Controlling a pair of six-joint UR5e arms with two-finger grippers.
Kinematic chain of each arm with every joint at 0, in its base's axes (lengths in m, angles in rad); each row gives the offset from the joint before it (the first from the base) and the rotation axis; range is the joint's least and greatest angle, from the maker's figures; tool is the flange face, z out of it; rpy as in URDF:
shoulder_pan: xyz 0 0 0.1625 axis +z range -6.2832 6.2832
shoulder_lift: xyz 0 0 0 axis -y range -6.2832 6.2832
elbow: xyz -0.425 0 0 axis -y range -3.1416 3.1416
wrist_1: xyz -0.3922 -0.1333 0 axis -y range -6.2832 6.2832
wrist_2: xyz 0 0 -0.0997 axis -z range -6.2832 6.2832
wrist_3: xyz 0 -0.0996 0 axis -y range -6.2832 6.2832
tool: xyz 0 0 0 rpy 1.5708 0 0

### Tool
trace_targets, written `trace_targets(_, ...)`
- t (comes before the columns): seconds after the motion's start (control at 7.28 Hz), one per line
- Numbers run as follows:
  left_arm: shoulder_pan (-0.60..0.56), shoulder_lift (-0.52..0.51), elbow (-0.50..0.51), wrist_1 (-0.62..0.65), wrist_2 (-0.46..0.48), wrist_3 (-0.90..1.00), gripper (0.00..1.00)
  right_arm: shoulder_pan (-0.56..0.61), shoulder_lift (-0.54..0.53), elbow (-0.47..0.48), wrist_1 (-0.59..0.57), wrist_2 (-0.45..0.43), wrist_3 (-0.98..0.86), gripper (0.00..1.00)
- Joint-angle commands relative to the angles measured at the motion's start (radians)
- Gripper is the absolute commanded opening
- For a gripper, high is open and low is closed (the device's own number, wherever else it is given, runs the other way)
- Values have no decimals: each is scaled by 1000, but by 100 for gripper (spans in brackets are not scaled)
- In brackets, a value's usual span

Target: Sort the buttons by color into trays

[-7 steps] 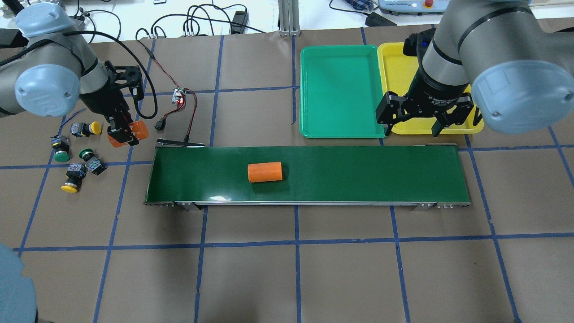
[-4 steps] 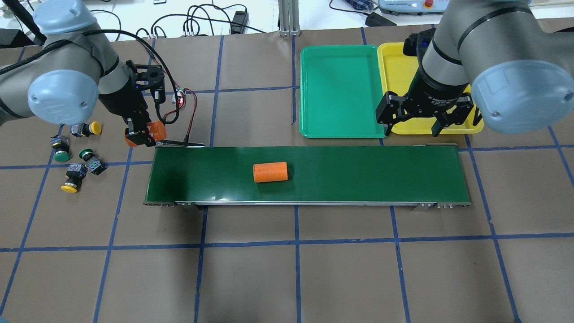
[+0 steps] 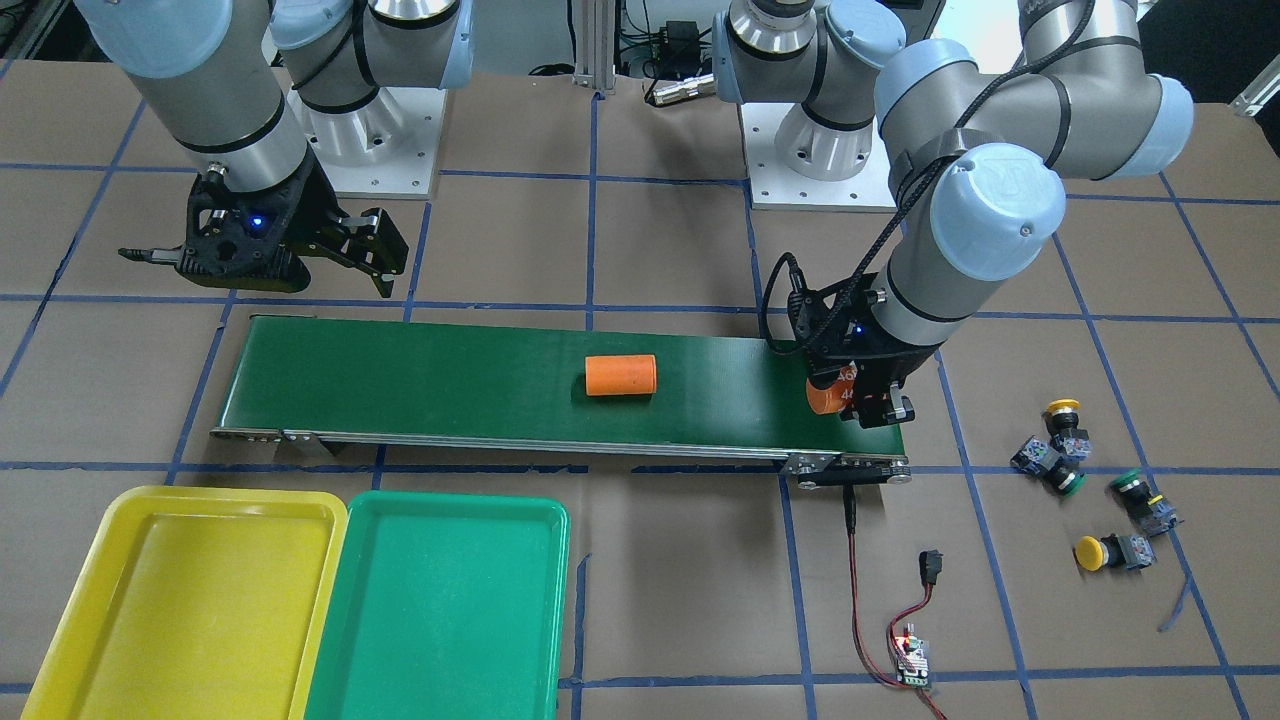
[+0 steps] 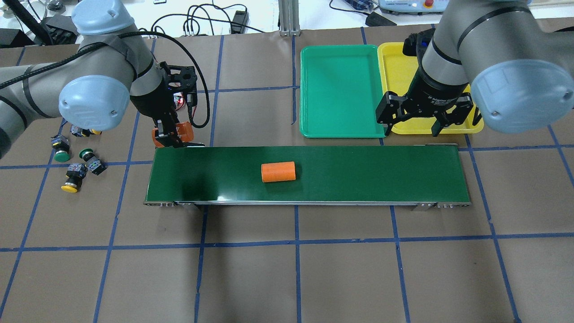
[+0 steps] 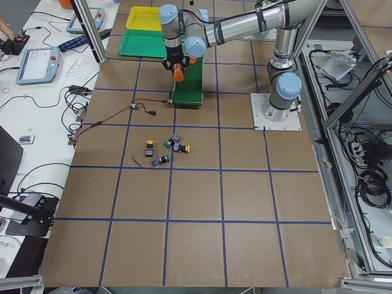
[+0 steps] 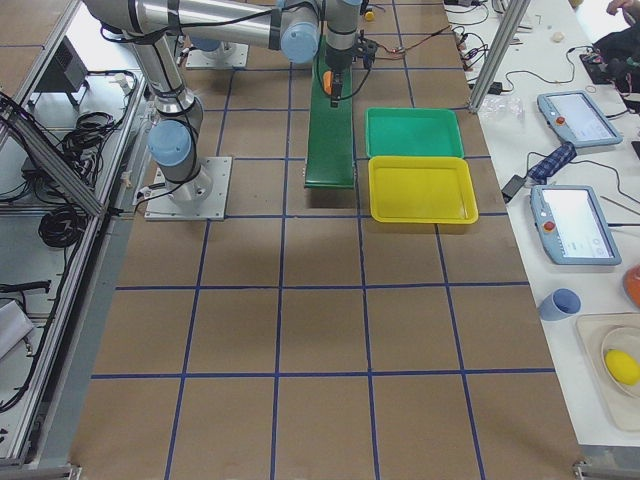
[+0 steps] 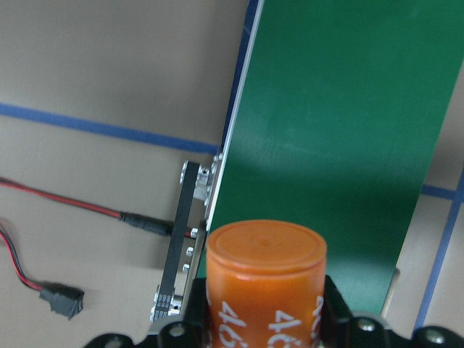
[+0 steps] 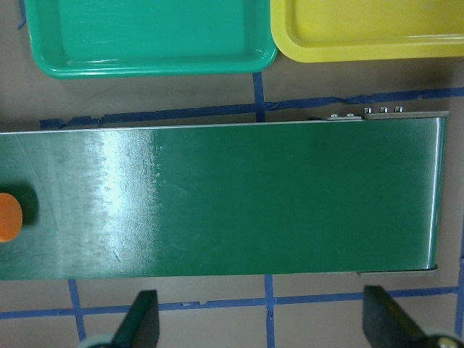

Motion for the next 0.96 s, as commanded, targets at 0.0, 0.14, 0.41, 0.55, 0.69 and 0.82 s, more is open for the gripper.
trace_targets(0.0, -42, -3, 0, 4, -5, -41, 0, 0, -3, 1, -1, 0, 0, 100)
trace_targets(0.14, -52, -6, -2, 10, -5, -41, 0, 0, -1, -1, -1, -2, 8, 100)
trace_targets(0.41, -56, -8, -2, 10, -16, -43, 0, 0, -3, 1, -1, 0, 0, 100)
trace_targets(0.55, -56, -8, -3, 10, -24, -43, 0, 0, -3, 1, 1, -2, 0, 100)
trace_targets(0.69, -56, -11, -3, 10, -24, -45, 0, 0, 0, -1, -1, -2, 0, 100)
trace_targets(0.82, -56, -20, -3, 10, -22, -45, 0, 0, -1, -1, -1, -2, 1, 100)
